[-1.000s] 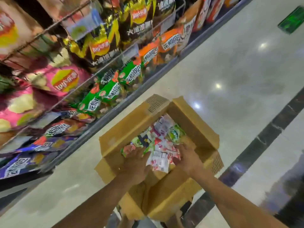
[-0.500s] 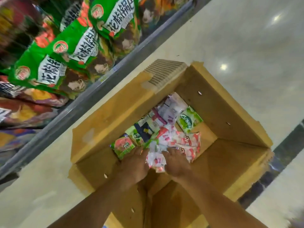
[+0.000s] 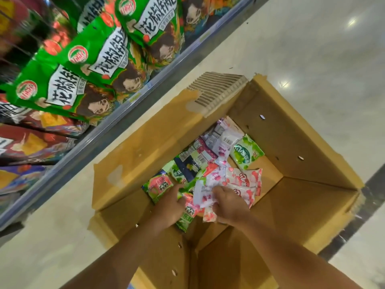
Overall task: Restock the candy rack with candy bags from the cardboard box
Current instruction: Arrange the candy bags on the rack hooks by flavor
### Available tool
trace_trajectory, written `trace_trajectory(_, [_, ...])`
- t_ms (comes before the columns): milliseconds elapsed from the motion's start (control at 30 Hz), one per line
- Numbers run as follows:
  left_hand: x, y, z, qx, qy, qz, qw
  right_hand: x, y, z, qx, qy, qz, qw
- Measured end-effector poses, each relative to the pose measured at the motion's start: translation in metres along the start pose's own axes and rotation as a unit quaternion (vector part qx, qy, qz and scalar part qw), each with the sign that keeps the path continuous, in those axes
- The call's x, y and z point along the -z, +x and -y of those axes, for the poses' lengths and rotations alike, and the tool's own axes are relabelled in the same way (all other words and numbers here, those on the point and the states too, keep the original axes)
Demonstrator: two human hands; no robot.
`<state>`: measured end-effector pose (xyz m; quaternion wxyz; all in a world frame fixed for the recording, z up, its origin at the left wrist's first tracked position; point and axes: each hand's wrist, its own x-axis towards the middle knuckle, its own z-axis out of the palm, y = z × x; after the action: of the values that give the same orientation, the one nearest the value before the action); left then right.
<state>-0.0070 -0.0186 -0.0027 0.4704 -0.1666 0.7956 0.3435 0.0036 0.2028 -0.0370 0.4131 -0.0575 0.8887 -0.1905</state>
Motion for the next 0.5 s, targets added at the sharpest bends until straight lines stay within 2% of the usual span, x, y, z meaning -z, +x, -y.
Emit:
trace_trajectory(133, [0.004,-0.011,-0.007,0.009,-0.125,-0.005,0.992,0.024,-0.016,-0.003,-0.056,0.172,0.019,0.983])
trace_trajectory(167, [0.004,-0.014,-0.009,0.019,-0.151,-0.009,0.988,0.032,-0.022,0.000,-0.091,0.272,0.024,0.958])
trace_trajectory(233, [0.005,-0.024,-0.020,0.040,-0.190,-0.004,0.981,0.046,-0.033,0.005,-0.159,0.486,0.041,0.859])
trace_trajectory(267, [0.005,-0.031,-0.027,0.055,-0.209,0.011,0.976,0.053,-0.039,0.008,-0.191,0.546,0.054,0.814])
trace_trajectory(300, [0.006,-0.038,-0.034,0.072,-0.236,0.037,0.968,0.059,-0.044,0.010,-0.207,0.576,0.069,0.788])
trace_trajectory(400, [0.009,-0.059,-0.051,0.106,-0.360,0.127,0.918,0.067,-0.058,0.015,-0.200,0.631,0.104,0.743])
trace_trajectory(467, [0.008,-0.067,-0.055,0.105,-0.425,0.154,0.886,0.066,-0.063,0.022,-0.188,0.670,0.129,0.707])
trace_trajectory(500, [0.006,-0.068,-0.054,0.098,-0.449,0.160,0.874,0.066,-0.064,0.027,-0.184,0.668,0.138,0.707])
